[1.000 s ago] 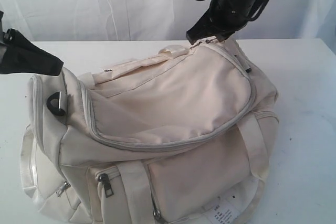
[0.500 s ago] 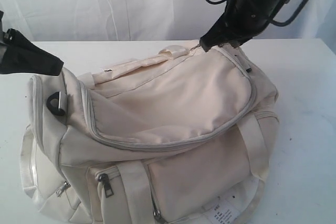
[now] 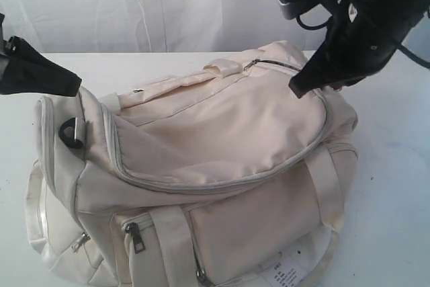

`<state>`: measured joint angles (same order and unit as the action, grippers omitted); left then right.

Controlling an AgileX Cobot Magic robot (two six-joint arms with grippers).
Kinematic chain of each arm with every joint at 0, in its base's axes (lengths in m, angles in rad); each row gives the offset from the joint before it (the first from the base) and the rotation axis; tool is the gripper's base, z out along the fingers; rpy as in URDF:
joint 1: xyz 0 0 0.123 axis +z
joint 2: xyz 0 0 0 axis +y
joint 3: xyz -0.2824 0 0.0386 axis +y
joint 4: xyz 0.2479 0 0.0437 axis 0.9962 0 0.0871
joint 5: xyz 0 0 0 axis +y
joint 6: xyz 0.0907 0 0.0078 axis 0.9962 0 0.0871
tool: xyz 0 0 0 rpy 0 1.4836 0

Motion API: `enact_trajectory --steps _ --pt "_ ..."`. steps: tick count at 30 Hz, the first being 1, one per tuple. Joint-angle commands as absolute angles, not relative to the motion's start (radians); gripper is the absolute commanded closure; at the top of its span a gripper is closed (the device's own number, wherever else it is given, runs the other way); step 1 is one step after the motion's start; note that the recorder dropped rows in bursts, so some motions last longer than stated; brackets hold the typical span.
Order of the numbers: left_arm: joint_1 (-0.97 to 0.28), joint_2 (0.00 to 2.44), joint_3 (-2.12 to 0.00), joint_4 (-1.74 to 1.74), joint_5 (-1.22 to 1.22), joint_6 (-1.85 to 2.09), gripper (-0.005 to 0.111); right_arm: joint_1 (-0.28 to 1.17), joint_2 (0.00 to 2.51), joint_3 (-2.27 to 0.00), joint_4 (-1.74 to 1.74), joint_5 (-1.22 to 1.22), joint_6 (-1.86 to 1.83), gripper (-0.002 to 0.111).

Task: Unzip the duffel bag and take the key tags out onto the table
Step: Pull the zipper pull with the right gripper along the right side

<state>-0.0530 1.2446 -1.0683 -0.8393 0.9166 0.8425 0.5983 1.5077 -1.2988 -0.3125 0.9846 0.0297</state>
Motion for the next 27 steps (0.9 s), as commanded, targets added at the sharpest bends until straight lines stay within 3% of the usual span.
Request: enact_trajectory --steps 1,27 --pt "-0.049 1.234 -1.06 -0.861 0.935 0.846 0.107 0.598 1.431 -1.214 -0.319 0.98 0.058 0.108" --pt "-0.054 1.234 -1.059 -0.859 0.937 0.921 0.107 0.598 1.211 -0.928 -0.137 0.922 0.052 0.108"
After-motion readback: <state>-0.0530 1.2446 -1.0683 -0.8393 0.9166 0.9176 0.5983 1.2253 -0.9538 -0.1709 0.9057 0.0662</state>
